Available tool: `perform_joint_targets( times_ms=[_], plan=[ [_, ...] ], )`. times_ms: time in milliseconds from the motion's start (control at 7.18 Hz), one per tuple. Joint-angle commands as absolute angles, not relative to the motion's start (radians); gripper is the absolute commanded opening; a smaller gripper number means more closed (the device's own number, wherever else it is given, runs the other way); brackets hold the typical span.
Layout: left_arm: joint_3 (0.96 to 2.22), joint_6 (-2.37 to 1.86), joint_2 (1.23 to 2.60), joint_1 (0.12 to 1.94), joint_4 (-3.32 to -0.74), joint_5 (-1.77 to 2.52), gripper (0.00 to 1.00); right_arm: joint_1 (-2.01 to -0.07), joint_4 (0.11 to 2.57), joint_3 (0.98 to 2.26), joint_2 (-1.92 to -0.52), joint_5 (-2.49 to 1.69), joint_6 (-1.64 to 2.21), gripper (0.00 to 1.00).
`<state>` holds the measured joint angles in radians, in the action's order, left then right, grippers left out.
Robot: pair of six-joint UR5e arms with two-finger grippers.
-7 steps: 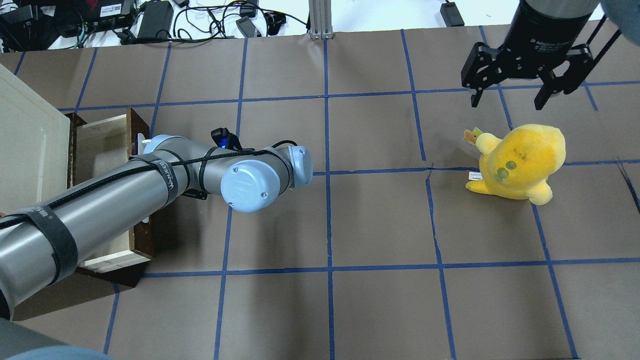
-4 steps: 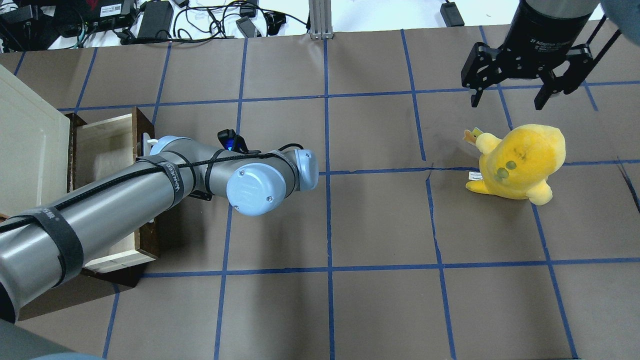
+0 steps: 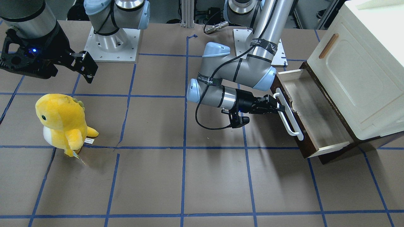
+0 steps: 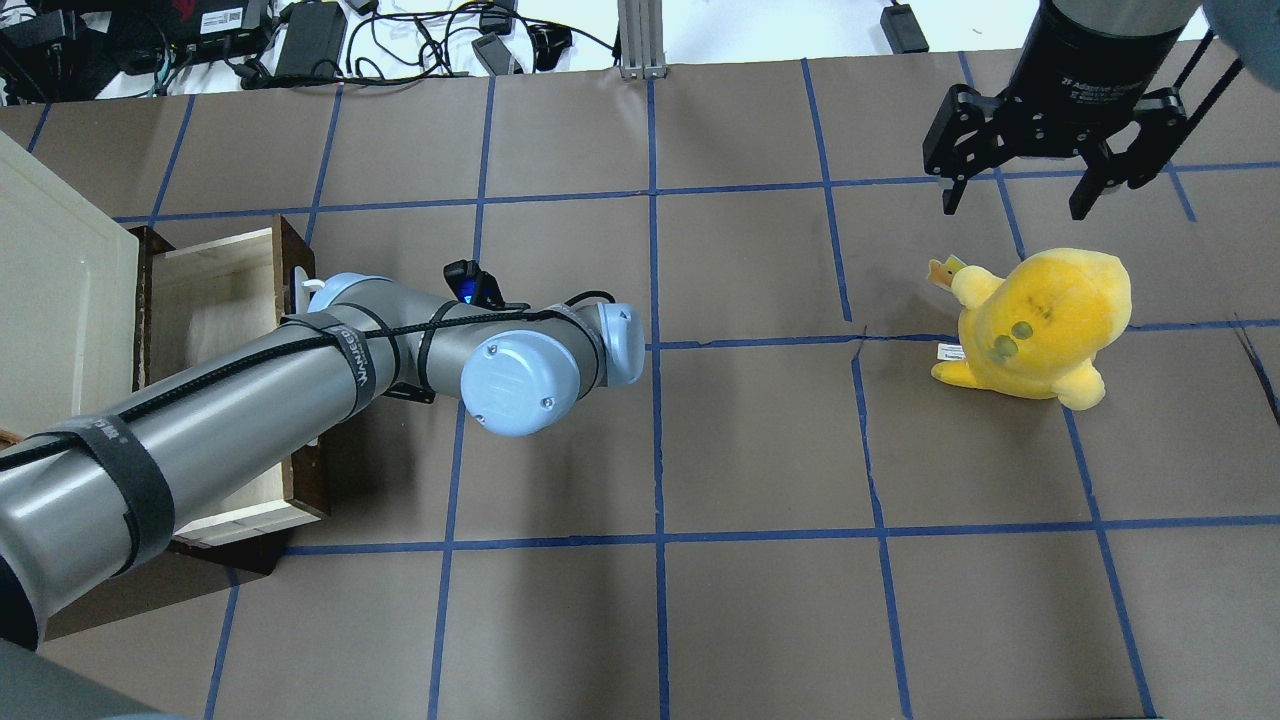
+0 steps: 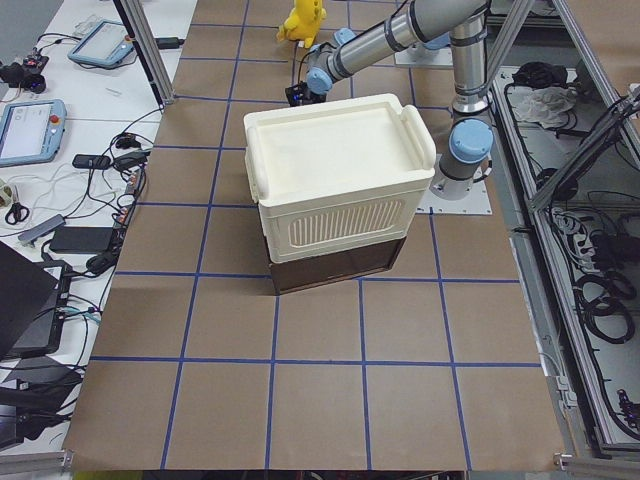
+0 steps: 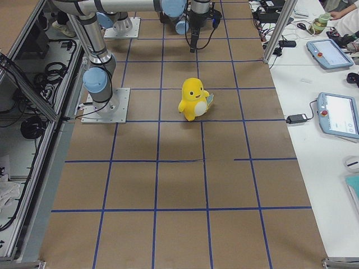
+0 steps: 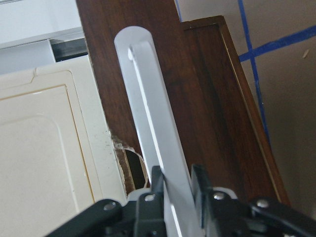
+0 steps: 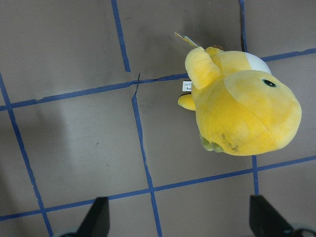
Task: Pull drawer sideways
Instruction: 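Open the left gripper and release the drawer handle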
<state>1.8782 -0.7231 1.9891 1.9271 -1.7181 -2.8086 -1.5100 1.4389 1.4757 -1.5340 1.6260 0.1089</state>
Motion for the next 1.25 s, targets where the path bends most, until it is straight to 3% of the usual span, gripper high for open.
perform_joint_targets(
  times_ms=[0,418,835,1114],
  plan=[
    [1.829,-0.724,1.965,1.928,-1.710,-2.724,1.00,-1.511,1.439,1.476,-1.534,1.626,0.109,1.00],
    [1.636,-0.536,1.825,1.942,-1.710,-2.293,1.00,-1.511,1.439,1.476,-1.534,1.626,0.109,1.00],
    [1.560,-0.372,1.602,1.904,-1.717,-1.902,1.00,-1.509,1.439,1.476,-1.534,1.626,0.109,1.00],
    [1.548,-0.297,1.507,1.779,-1.720,-1.700,1.00,-1.511,1.439,1.476,-1.534,1.626,0.109,1.00]
  ],
)
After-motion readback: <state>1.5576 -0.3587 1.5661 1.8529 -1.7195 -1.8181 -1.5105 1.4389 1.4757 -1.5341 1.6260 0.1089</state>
